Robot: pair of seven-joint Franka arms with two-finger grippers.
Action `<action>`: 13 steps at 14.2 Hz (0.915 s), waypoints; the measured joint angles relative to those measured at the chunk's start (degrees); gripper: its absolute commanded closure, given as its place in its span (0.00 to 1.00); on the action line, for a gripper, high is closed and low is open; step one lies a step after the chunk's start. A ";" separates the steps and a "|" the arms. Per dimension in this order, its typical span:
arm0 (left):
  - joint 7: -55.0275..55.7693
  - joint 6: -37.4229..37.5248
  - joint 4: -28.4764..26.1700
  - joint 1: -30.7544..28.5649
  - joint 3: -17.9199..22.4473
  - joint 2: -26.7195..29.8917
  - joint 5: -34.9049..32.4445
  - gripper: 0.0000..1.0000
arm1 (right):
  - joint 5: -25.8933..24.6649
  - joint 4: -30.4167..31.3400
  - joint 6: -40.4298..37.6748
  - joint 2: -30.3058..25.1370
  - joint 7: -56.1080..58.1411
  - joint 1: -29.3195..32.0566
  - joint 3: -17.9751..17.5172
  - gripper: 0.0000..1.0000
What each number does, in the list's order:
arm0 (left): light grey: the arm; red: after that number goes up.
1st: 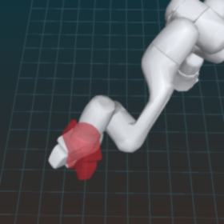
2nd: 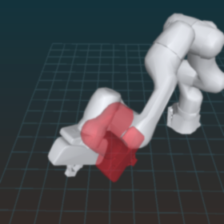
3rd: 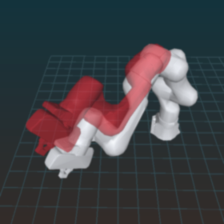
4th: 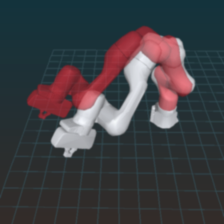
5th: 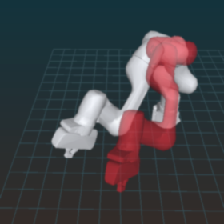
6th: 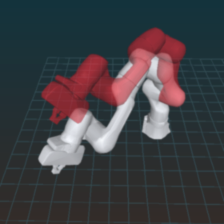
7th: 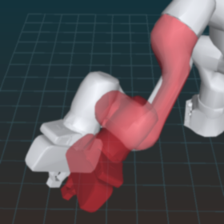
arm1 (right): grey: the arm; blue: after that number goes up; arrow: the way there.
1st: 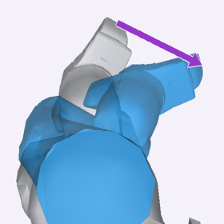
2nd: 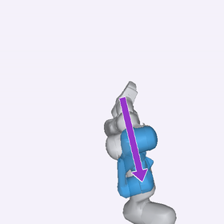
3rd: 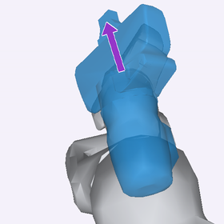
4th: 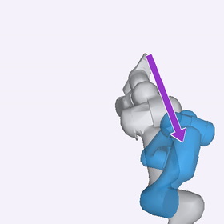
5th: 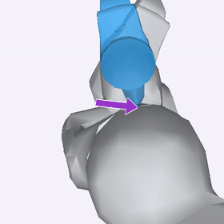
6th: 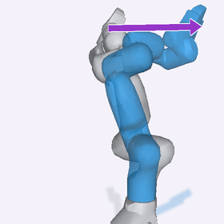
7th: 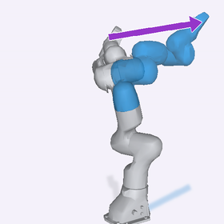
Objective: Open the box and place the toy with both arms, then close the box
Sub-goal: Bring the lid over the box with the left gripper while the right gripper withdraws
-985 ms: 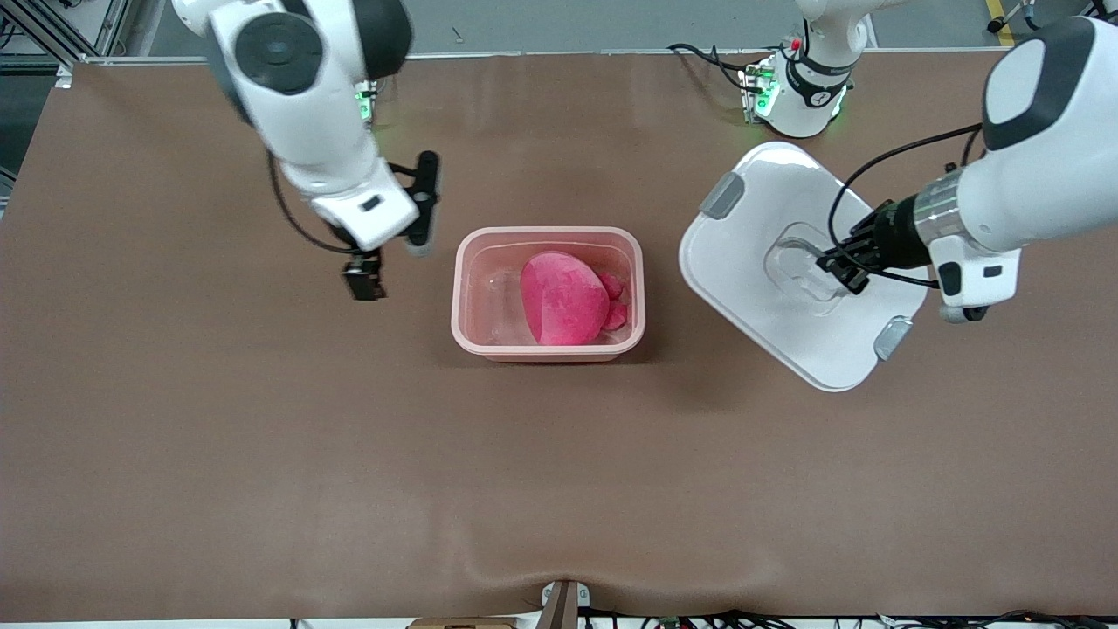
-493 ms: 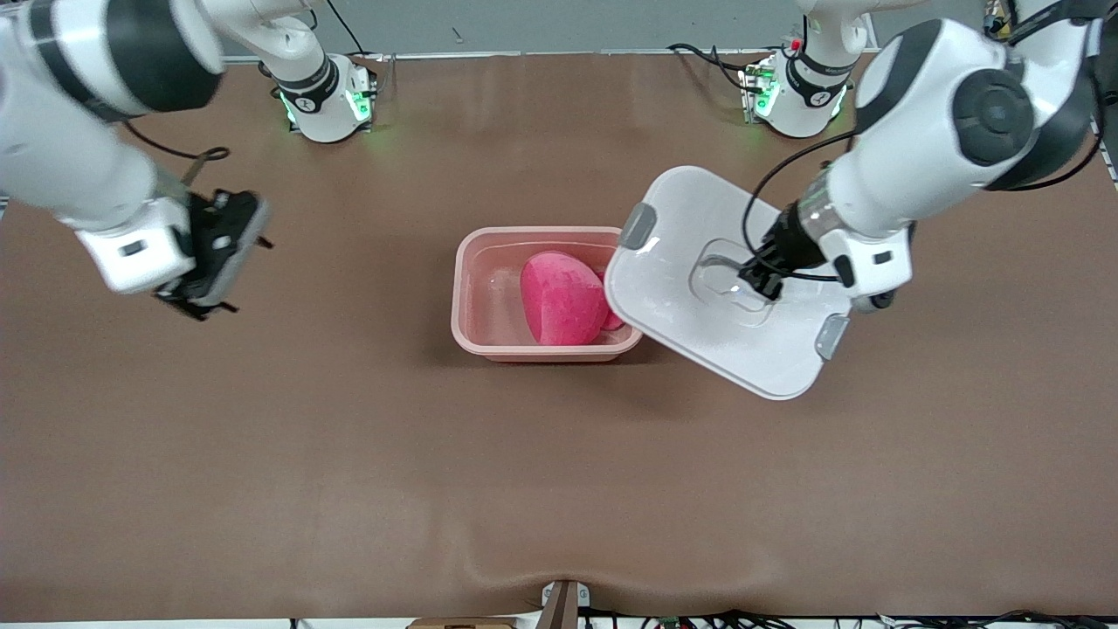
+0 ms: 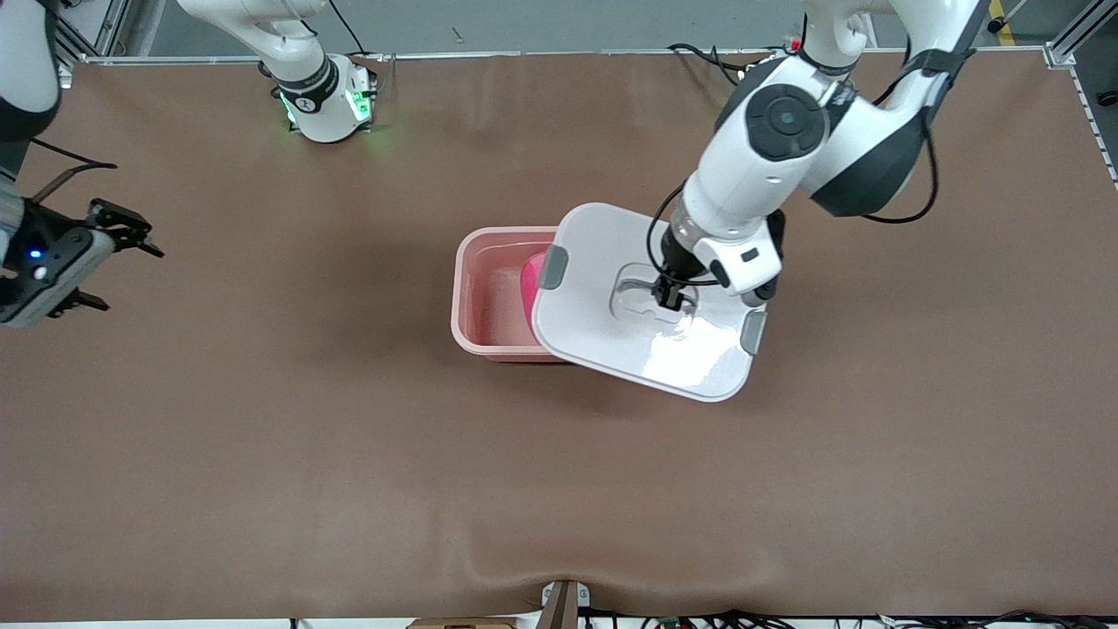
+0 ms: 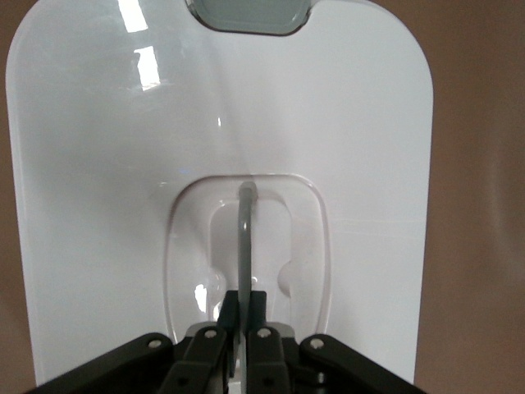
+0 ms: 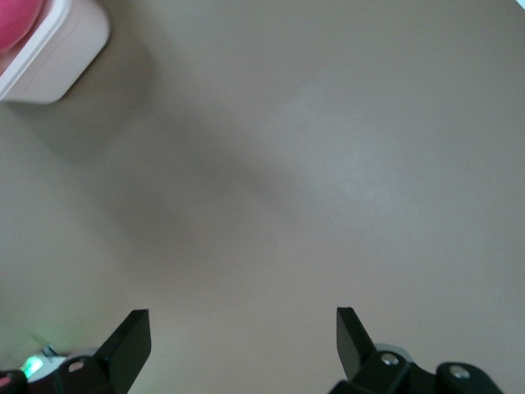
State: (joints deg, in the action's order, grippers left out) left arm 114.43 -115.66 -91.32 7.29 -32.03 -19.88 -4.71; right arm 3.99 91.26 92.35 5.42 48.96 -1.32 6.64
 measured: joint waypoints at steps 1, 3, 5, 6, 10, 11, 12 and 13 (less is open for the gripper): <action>2.99 -0.99 -0.01 1.14 -0.01 -0.84 -1.71 1.00 | 0.05 -0.28 -0.18 -0.44 -3.20 0.06 0.08 0.00; 9.94 -2.28 -0.01 3.88 -0.03 -2.36 -5.57 1.00 | 0.08 -0.67 -0.92 -1.63 -8.25 -0.07 -0.12 0.00; 16.13 -2.95 -0.01 6.36 -0.01 -3.31 -8.04 1.00 | 0.06 -0.98 -3.49 -2.74 -10.56 -0.01 -0.14 0.00; 18.31 -3.17 0.00 7.35 -0.02 -3.58 -8.50 1.00 | 0.06 -1.60 -5.28 -3.12 -11.91 0.24 -0.03 0.00; 28.40 -3.65 0.00 10.67 0.02 -4.77 -14.23 1.00 | 0.06 -3.06 -9.56 -4.77 -25.45 0.88 0.17 0.00; 30.67 -3.70 0.02 11.49 0.00 -5.37 -15.74 1.00 | 0.04 -3.04 -10.02 -4.95 -29.05 0.87 0.04 0.00; 32.50 -3.91 0.12 12.44 0.03 -6.10 -16.70 1.00 | -0.21 -3.04 -10.12 -4.97 -31.76 0.87 -0.07 0.00; 34.14 -4.19 0.51 13.47 0.03 -6.90 -17.19 1.00 | -0.91 -2.98 -10.10 -4.96 -33.23 0.87 -0.09 0.00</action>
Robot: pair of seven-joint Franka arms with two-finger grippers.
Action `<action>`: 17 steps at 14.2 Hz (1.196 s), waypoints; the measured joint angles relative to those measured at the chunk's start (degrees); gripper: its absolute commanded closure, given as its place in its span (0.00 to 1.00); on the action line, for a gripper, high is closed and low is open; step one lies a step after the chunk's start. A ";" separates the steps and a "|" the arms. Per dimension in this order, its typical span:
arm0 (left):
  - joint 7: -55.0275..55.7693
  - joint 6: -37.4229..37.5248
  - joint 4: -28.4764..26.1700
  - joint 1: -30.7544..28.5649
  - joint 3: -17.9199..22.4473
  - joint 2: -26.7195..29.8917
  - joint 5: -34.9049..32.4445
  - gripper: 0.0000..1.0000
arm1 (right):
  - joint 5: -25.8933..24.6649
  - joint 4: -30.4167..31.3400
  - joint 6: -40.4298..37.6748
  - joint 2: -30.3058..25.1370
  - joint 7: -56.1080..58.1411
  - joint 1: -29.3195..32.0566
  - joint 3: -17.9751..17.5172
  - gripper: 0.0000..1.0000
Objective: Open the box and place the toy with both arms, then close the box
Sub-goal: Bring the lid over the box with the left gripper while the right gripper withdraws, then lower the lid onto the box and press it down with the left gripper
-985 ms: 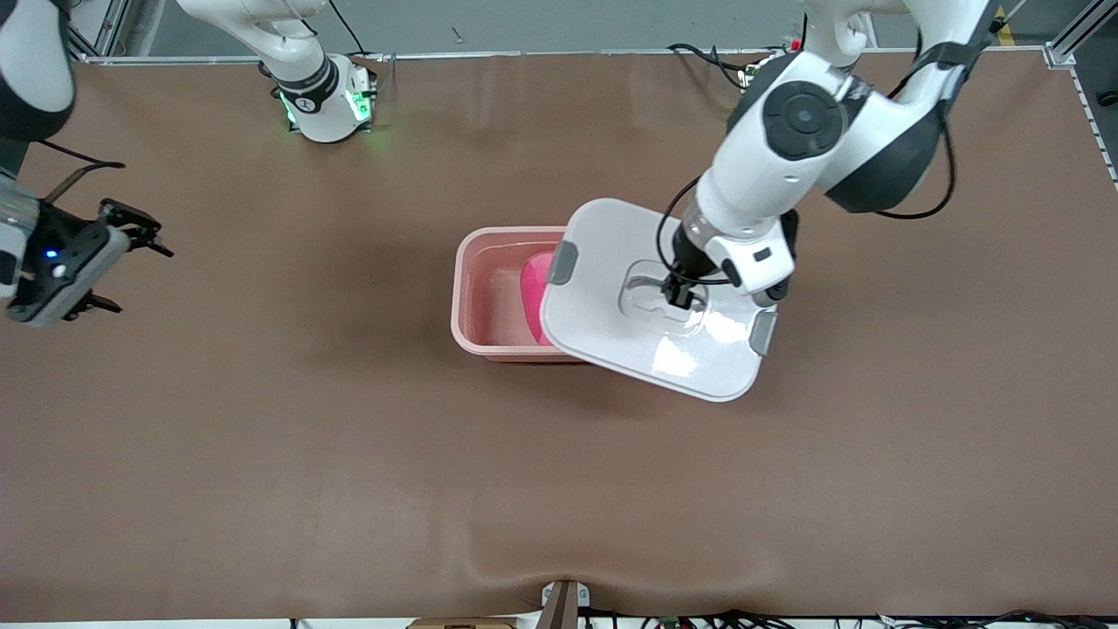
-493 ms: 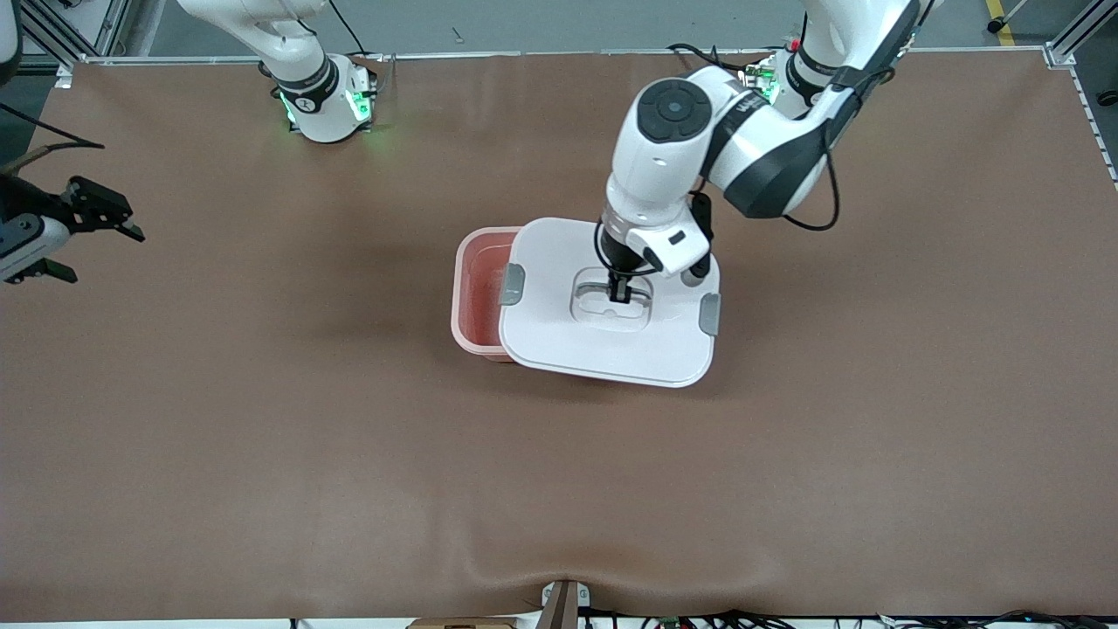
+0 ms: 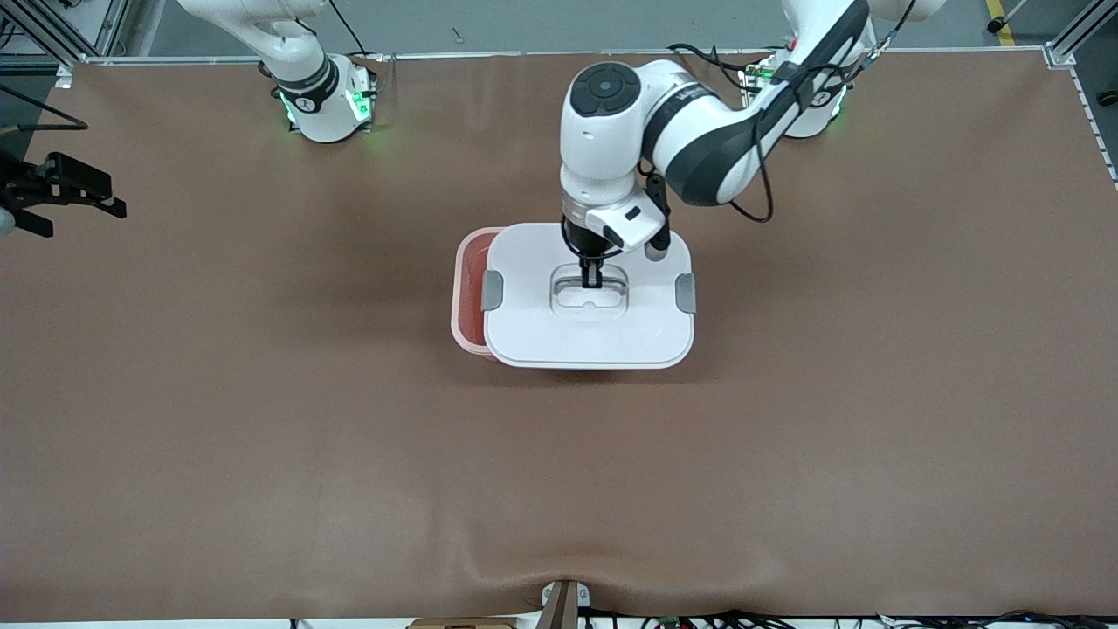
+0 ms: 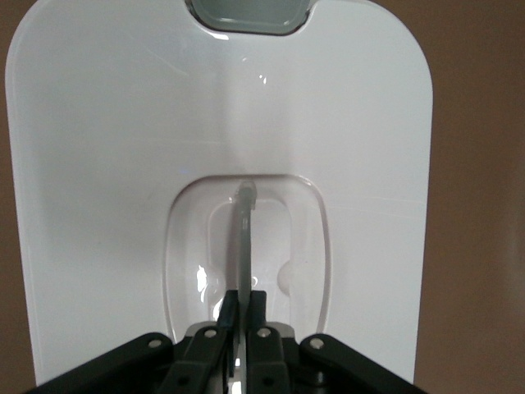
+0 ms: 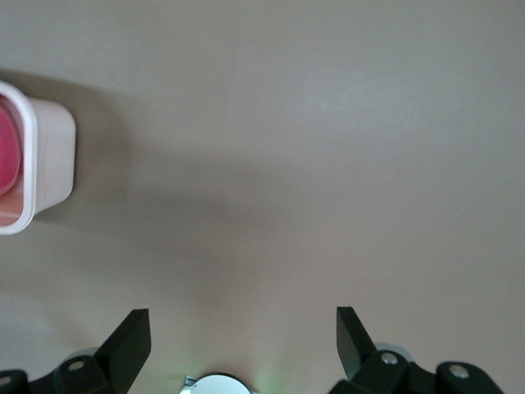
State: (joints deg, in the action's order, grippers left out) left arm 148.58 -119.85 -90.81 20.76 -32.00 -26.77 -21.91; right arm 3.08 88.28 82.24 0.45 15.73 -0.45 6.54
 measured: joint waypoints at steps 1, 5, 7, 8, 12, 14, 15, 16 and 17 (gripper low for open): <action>1.43 -0.10 0.58 0.95 0.02 -0.79 -0.30 1.00 | -1.10 0.04 0.07 0.00 -0.78 0.00 0.03 0.00; 5.15 -0.13 1.96 3.46 0.11 -2.82 -2.35 1.00 | -2.99 0.43 3.40 0.01 -1.94 0.59 0.50 0.00; 6.89 -0.34 2.42 4.15 0.12 -3.42 -3.29 1.00 | -3.00 0.48 3.65 0.00 -4.42 0.95 0.62 0.00; 7.00 -0.57 2.65 4.47 0.17 -3.74 -3.59 1.00 | -3.00 0.50 3.65 0.00 -6.82 0.97 0.62 0.00; 7.79 -1.07 3.65 5.96 0.43 -5.30 -5.42 1.00 | -3.00 0.72 2.56 0.00 -14.76 0.96 0.45 0.00; 7.79 -1.18 4.29 6.32 0.57 -5.86 -5.48 1.00 | -3.00 0.75 2.58 0.00 -15.38 0.96 0.45 0.00; 7.79 -1.19 4.58 6.56 0.66 -6.13 -5.50 1.00 | -3.00 0.75 2.87 0.00 -15.41 0.96 0.43 0.00; 7.79 -1.19 4.76 6.81 0.84 -6.40 -5.58 1.00 | -3.00 0.75 3.63 0.00 -15.43 0.96 0.41 0.00; 7.79 -1.19 4.84 6.99 0.95 -6.72 -5.85 1.00 | -3.00 0.76 4.66 0.00 -15.44 0.96 0.41 0.00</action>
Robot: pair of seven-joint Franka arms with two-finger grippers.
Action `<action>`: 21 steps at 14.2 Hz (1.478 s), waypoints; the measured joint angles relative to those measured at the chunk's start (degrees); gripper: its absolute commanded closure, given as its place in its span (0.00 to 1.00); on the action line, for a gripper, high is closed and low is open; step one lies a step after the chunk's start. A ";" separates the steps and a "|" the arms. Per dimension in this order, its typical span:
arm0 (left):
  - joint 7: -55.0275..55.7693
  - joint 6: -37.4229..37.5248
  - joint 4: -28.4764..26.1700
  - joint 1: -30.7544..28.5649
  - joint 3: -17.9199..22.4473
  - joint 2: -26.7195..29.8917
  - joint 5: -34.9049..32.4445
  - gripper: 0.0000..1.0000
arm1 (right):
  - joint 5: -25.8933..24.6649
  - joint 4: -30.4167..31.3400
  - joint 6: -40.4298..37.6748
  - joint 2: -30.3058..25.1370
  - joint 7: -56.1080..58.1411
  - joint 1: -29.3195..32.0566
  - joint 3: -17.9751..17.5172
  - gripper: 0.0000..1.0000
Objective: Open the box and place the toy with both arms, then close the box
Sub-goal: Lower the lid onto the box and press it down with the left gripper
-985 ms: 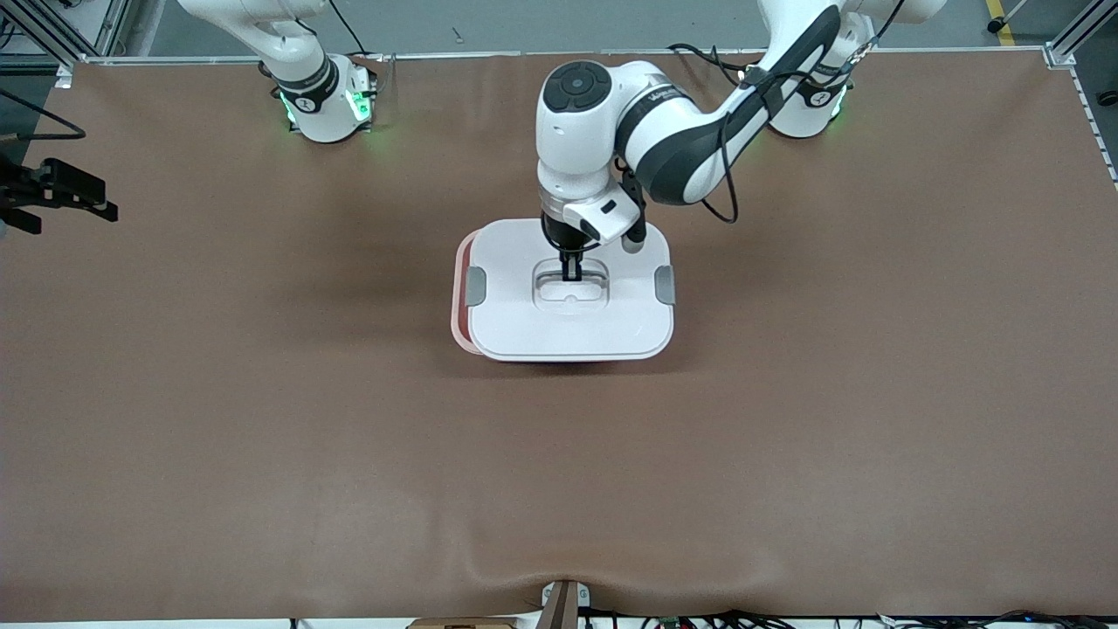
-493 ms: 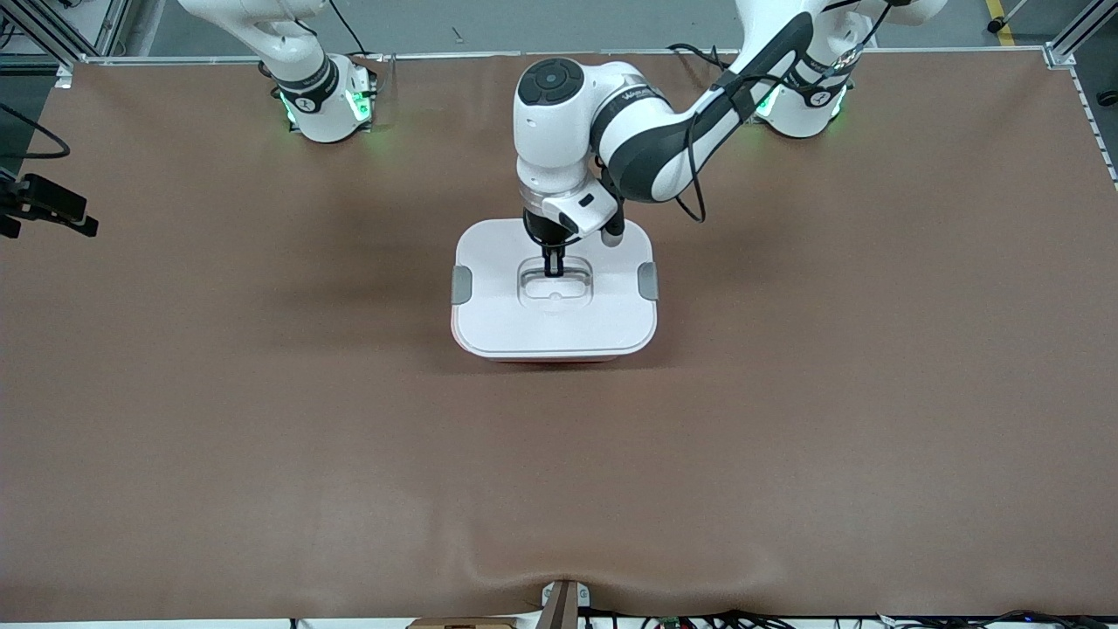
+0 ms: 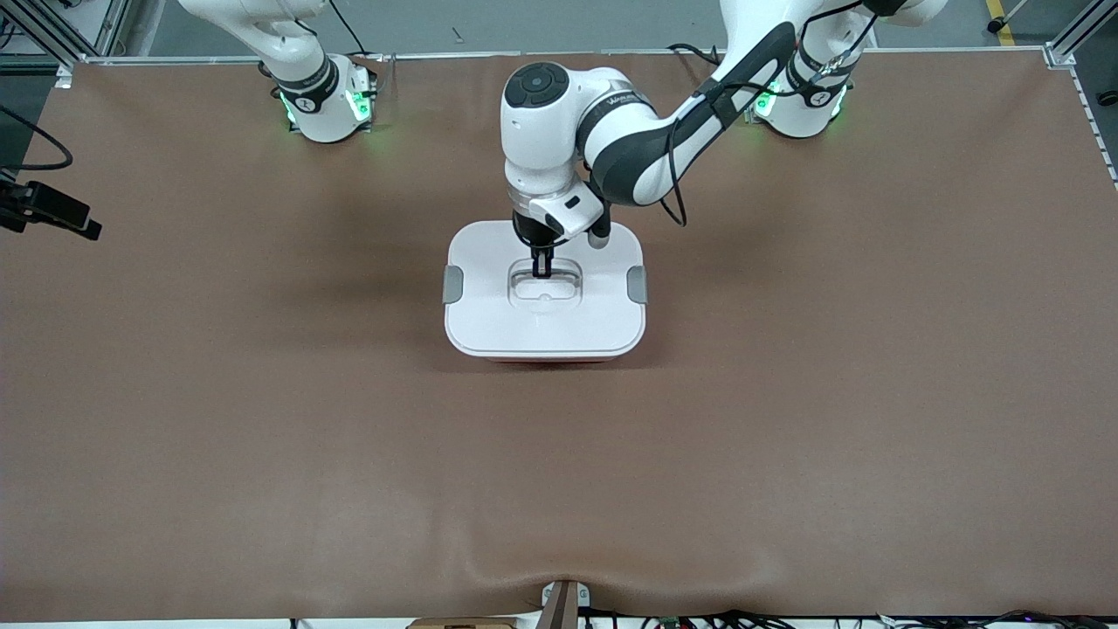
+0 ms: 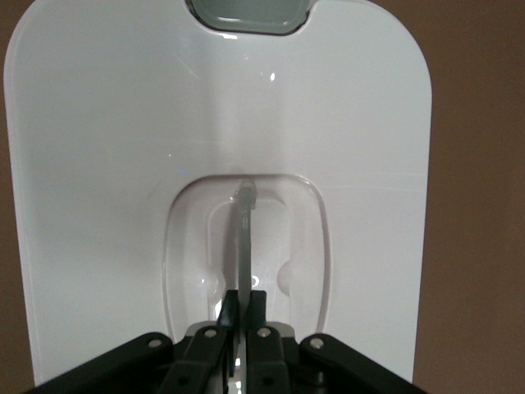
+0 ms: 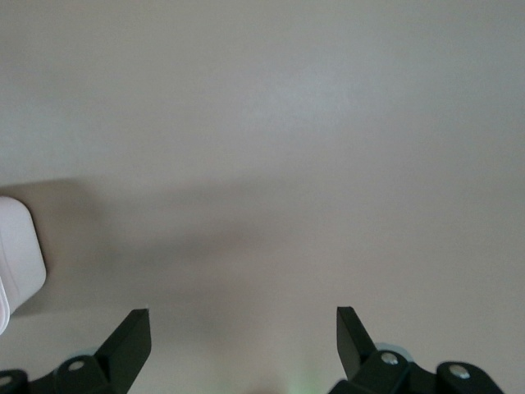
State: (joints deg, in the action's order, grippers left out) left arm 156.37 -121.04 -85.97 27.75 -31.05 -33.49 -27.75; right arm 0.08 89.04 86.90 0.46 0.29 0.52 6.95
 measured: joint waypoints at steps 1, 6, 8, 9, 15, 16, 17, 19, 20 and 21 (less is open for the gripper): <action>0.00 0.00 0.02 0.17 0.01 -0.29 -0.29 1.00 | 0.00 0.03 0.68 0.00 0.00 0.00 0.00 0.00; 0.01 0.00 0.09 0.65 0.17 -0.85 -0.49 1.00 | 0.03 0.25 1.29 0.10 -0.06 0.00 -0.11 0.00; 0.03 0.07 0.09 0.65 0.29 -0.87 -0.49 1.00 | 0.04 0.25 1.29 0.10 -0.06 0.00 -0.12 0.00; 0.07 0.10 0.09 0.66 0.35 -0.89 -0.49 1.00 | 0.05 0.26 1.29 0.11 -0.06 0.00 -0.16 0.00; 0.47 0.18 0.08 0.68 0.58 -1.05 -0.49 1.00 | 0.05 0.45 1.40 0.43 -0.75 0.00 -0.28 0.00; 0.47 0.21 0.08 0.69 0.58 -1.11 -0.49 1.00 | 0.07 0.45 1.51 0.49 -0.76 0.00 -0.30 0.00; 0.47 0.26 0.08 0.71 0.59 -1.16 -0.49 1.00 | 0.13 0.45 1.94 0.55 -0.76 0.00 -0.30 0.00; 0.47 0.45 0.05 0.83 0.59 -1.24 -0.49 1.00 | 0.32 0.45 3.03 0.65 -0.76 0.00 -0.30 0.00; 0.47 0.57 0.05 0.90 0.59 -1.24 -0.49 1.00 | 0.38 0.45 3.23 0.67 -0.76 0.01 -0.29 0.00; 0.47 0.66 0.05 0.96 0.59 -1.24 -0.49 1.00 | 0.45 0.44 3.31 0.67 -0.76 0.00 -0.29 0.00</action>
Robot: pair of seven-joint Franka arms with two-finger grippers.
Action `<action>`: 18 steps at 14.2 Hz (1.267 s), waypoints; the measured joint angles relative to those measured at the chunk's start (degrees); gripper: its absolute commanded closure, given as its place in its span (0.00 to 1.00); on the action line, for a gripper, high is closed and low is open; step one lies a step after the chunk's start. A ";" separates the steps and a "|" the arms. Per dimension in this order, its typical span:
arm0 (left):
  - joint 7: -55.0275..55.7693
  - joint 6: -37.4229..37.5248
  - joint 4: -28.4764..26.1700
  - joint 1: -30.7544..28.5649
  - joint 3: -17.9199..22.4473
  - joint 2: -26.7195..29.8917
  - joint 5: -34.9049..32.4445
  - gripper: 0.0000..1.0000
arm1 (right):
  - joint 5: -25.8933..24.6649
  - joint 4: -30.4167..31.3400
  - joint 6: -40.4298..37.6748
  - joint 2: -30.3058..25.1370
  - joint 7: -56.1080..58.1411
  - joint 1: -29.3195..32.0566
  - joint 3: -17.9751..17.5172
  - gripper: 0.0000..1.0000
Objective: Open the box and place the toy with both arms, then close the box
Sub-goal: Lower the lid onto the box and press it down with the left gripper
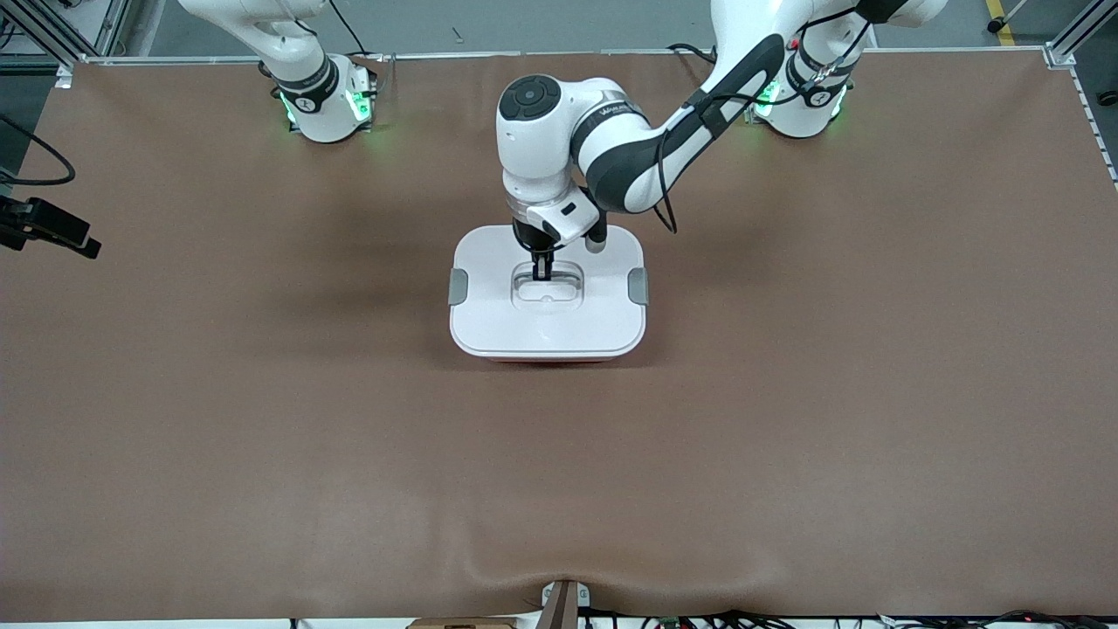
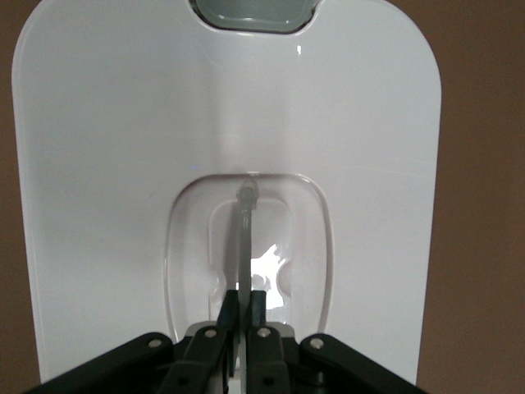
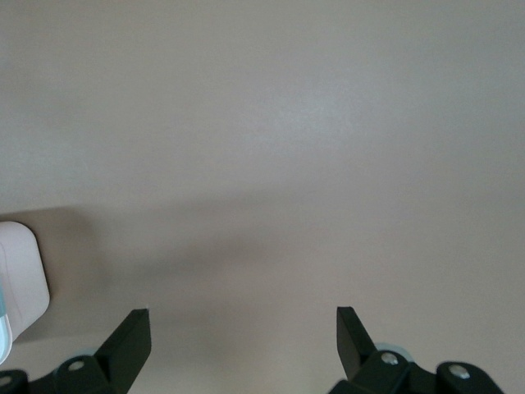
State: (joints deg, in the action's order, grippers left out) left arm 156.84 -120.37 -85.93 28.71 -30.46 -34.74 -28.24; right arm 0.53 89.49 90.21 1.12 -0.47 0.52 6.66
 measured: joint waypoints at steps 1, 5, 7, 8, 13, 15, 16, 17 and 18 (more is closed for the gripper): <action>0.08 0.07 -0.01 0.04 0.00 0.00 0.00 1.00 | 0.04 -0.01 0.10 0.00 0.00 0.00 0.00 0.00; 0.27 0.22 -0.19 0.18 0.00 -0.01 0.00 1.00 | 0.66 -0.01 0.14 0.00 0.00 0.00 -0.01 0.00; 0.29 0.24 -0.26 0.25 0.02 0.00 0.00 1.00 | 1.58 -0.01 0.14 0.00 0.00 0.00 -0.01 0.00; 0.29 0.24 -0.26 0.25 0.05 -0.01 0.00 1.00 | 1.73 -0.01 0.15 0.00 0.00 0.00 -0.02 0.00; 0.32 0.21 -0.25 0.31 0.07 -0.28 -0.64 1.00 | 1.75 -0.01 0.16 0.00 0.00 -0.18 -0.44 0.00; 0.33 0.21 -0.25 0.34 0.07 -0.32 -0.75 1.00 | 1.75 -0.01 0.16 0.00 0.00 -0.31 -0.62 0.00; 0.33 0.21 -0.25 0.35 0.07 -0.35 -0.76 1.00 | 1.75 -0.01 0.16 0.00 0.00 -0.35 -0.70 0.00; 0.33 0.21 -0.24 0.34 0.07 -0.36 -0.76 0.94 | 1.75 -0.01 0.16 0.00 0.00 -0.41 -0.76 0.00; 0.33 0.21 -0.20 0.34 0.08 -0.36 -0.77 0.62 | 1.75 -0.01 0.15 0.00 0.00 -0.53 -0.84 0.00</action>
State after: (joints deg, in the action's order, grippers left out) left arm 157.17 -120.16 -86.13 29.05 -30.38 -35.10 -29.01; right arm 2.28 89.48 90.36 1.12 -0.47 -0.01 5.81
